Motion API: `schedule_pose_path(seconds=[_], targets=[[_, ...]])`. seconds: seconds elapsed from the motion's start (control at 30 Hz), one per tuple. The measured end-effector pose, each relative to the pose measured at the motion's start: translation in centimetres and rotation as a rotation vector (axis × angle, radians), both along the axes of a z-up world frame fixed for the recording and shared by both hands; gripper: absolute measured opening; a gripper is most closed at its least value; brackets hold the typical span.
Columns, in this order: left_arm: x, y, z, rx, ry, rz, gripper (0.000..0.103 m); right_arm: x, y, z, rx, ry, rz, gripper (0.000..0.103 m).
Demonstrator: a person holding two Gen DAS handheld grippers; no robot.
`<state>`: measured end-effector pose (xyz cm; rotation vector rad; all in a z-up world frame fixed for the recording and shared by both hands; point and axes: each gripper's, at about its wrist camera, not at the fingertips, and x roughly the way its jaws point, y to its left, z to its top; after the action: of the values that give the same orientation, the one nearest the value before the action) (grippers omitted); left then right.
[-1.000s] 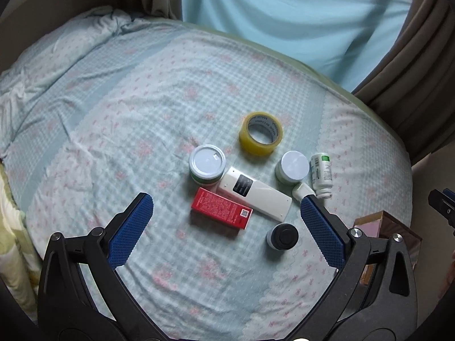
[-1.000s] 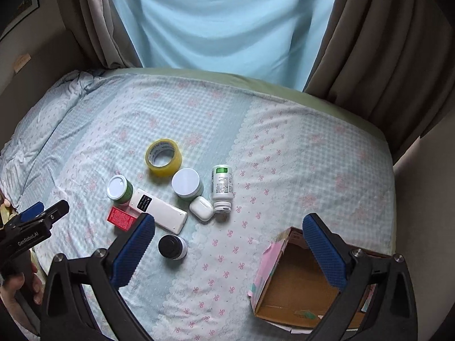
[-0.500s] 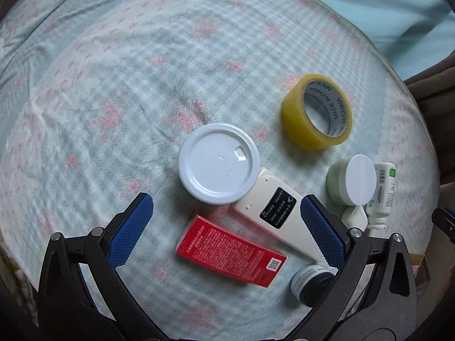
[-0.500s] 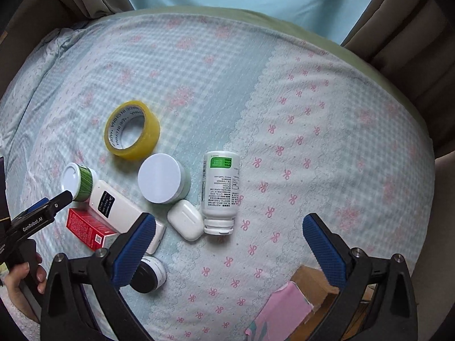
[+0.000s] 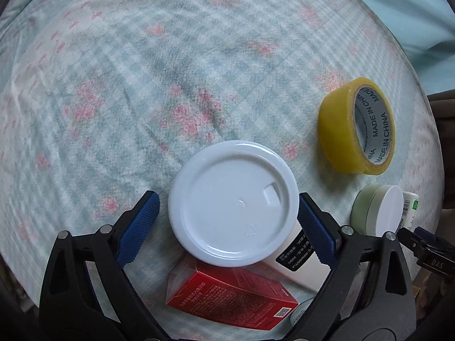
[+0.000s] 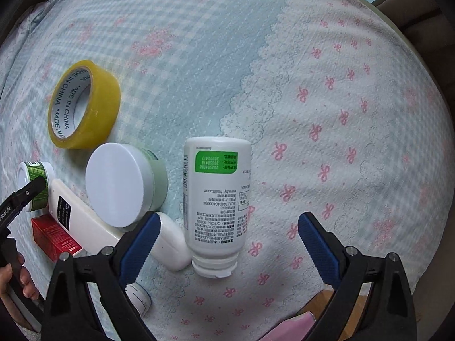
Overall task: Organize rigid objects
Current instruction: 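Grasp the green-labelled jar with left tool while right tool grasps white pill bottle, then lift the green jar and pill bottle and carry both over the cardboard box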
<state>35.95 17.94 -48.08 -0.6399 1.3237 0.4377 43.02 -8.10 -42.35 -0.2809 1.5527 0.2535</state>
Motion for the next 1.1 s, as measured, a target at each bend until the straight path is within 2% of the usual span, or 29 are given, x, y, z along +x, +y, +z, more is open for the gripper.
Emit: schedule_pose_path(seconds=[0.1,0.2,0.27,0.37,0.47,0.67,0.8,1.1], targets=[[0.6,0.3,-1.3,-0.046,-0.002,-0.001,0.074,0.5,0.4,-1.0,-0.014,0.018,0.018,0.090],[1.2,0.2,-2.2,-0.044,-0.009,-0.008,0.074,1.0,0.7,-2.3,-0.012,0.055,0.022,0.073],[1.2,0.1,-2.2,-0.039,-0.013,-0.015,0.073,1.3,0.8,-3.2,-0.012,0.087,0.018,0.054],[0.9,0.2,-2.0,-0.031,-0.016,-0.026,0.073,1.3,0.9,-3.7,-0.002,0.101,0.004,0.047],[0.7,0.3,-1.6,-0.024,-0.017,-0.037,0.072,1.1,1.0,-3.8,-0.010,0.092,0.000,0.046],[-0.4,0.8,-0.2,-0.015,-0.036,-0.030,0.071,1.0,0.9,-2.6,0.041,0.087,-0.047,0.046],[-1.2,1.0,1.3,-0.001,-0.054,-0.041,0.070,1.0,-1.7,-1.1,0.082,0.080,-0.097,0.046],[-2.7,0.8,3.3,0.014,-0.119,-0.069,0.068,-1.3,-3.8,3.0,0.147,0.040,-0.146,0.046]])
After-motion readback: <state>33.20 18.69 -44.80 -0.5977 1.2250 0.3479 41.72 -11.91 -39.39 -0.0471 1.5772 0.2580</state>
